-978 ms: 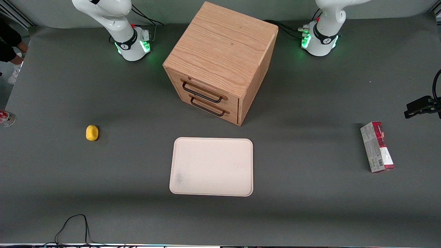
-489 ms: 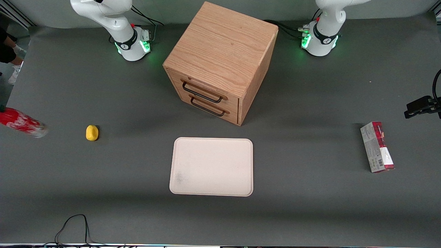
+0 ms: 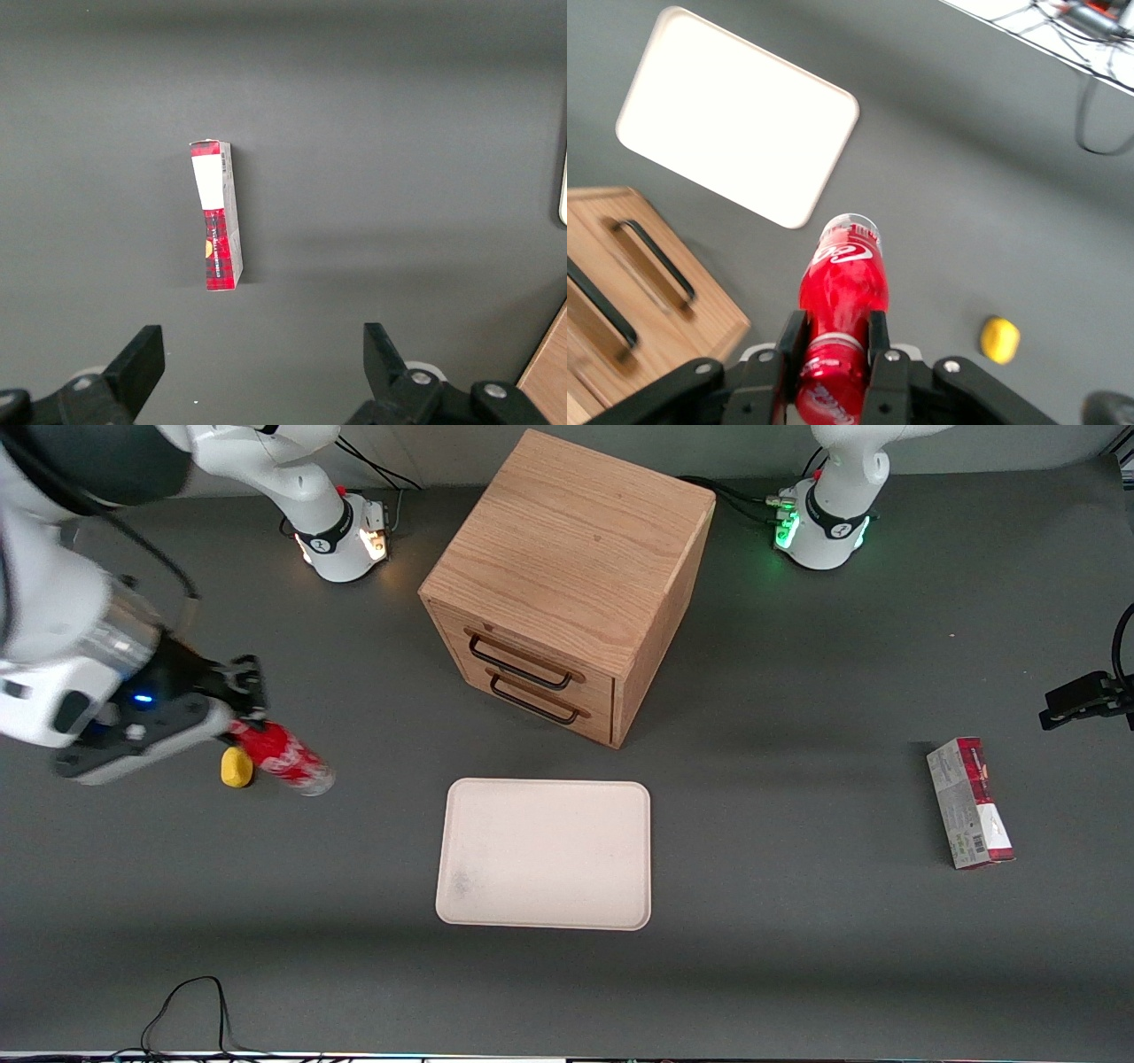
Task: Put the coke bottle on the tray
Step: 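Carry the bottle over the white tray with the right gripper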
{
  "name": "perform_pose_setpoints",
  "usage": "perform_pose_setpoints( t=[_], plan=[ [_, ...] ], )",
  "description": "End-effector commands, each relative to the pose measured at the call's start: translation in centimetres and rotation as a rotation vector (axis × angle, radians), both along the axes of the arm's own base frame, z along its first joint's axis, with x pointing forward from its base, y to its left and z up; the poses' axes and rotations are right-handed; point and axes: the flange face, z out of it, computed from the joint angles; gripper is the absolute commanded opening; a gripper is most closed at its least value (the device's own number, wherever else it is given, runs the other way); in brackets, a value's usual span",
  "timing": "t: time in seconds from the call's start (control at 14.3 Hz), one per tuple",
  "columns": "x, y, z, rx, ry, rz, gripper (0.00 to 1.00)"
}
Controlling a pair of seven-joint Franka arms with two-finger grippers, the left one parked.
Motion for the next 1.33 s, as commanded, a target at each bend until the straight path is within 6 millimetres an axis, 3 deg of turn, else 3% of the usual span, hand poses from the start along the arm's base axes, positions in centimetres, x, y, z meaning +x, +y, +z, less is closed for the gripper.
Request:
perform_pose_setpoints(
  t=[0.0, 0.28, 0.49, 0.98, 1.26],
  plan=[
    [1.5, 3.8, -2.3, 0.025, -0.015, 0.003, 0.00],
    [0.9, 9.4, -5.8, -0.002, 0.011, 0.071, 0.00],
    [1.7, 9.9, -7.6, -0.011, 0.012, 0.076, 0.00],
    [6.7, 11.6, -20.6, -0.055, 0.021, 0.084, 0.00],
    [8.3, 12.0, -26.5, -0.052, 0.015, 0.083, 0.00]
  ],
)
